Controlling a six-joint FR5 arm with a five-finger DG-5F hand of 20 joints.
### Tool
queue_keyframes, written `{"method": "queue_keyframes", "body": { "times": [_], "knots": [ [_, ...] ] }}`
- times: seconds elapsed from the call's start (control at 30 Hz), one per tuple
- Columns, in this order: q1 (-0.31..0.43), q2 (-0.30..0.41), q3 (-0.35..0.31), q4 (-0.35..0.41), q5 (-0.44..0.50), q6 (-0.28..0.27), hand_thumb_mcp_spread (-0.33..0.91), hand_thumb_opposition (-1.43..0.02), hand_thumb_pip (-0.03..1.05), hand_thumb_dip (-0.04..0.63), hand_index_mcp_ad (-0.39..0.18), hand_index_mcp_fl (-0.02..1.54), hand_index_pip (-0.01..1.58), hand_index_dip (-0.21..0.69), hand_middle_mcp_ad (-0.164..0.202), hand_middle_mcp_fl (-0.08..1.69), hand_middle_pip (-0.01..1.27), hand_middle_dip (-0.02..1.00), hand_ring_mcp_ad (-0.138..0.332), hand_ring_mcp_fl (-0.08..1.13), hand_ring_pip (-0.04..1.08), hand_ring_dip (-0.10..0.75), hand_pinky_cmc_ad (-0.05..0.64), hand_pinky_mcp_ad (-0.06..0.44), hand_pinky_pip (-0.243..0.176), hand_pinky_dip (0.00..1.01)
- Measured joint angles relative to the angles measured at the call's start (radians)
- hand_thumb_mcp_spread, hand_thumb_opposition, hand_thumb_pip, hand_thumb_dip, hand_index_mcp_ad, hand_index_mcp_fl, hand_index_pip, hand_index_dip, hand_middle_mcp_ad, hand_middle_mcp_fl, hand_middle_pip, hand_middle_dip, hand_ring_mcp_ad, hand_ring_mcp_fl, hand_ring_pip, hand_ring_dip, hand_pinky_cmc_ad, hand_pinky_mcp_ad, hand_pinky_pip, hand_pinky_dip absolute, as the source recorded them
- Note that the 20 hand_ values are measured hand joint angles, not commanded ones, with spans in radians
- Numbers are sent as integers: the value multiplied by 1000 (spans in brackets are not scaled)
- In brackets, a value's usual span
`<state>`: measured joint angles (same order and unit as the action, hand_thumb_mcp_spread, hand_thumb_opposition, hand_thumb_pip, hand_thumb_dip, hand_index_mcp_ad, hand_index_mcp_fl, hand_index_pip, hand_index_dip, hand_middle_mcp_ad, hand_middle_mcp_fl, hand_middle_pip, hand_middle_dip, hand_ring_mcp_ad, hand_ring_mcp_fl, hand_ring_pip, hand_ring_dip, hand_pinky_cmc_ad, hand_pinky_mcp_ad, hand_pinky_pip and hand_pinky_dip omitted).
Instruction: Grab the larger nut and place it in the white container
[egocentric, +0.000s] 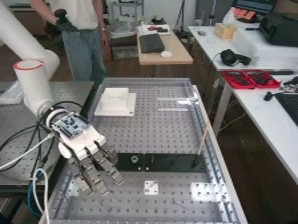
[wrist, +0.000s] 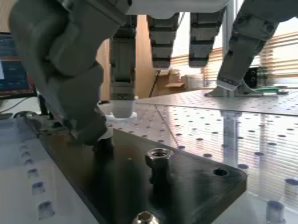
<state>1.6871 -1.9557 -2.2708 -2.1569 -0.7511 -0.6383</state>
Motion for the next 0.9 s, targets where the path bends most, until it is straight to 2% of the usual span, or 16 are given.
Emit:
{"method": "queue_keyframes", "body": {
  "times": [0.33, 0.9],
  "knots": [
    [5, -7, 2, 1, -3, 12, 339, -867, 721, 222, -126, 150, 1560, 157, 68, 16, 134, 218, 176, -2, 202, 91, 379, 312, -106, 682],
    [0, -8, 6, -16, -13, 21, 340, -867, 726, 222, -124, 148, 1555, 157, 72, 16, 134, 218, 176, -2, 202, 91, 374, 311, -106, 693]
  ]
}}
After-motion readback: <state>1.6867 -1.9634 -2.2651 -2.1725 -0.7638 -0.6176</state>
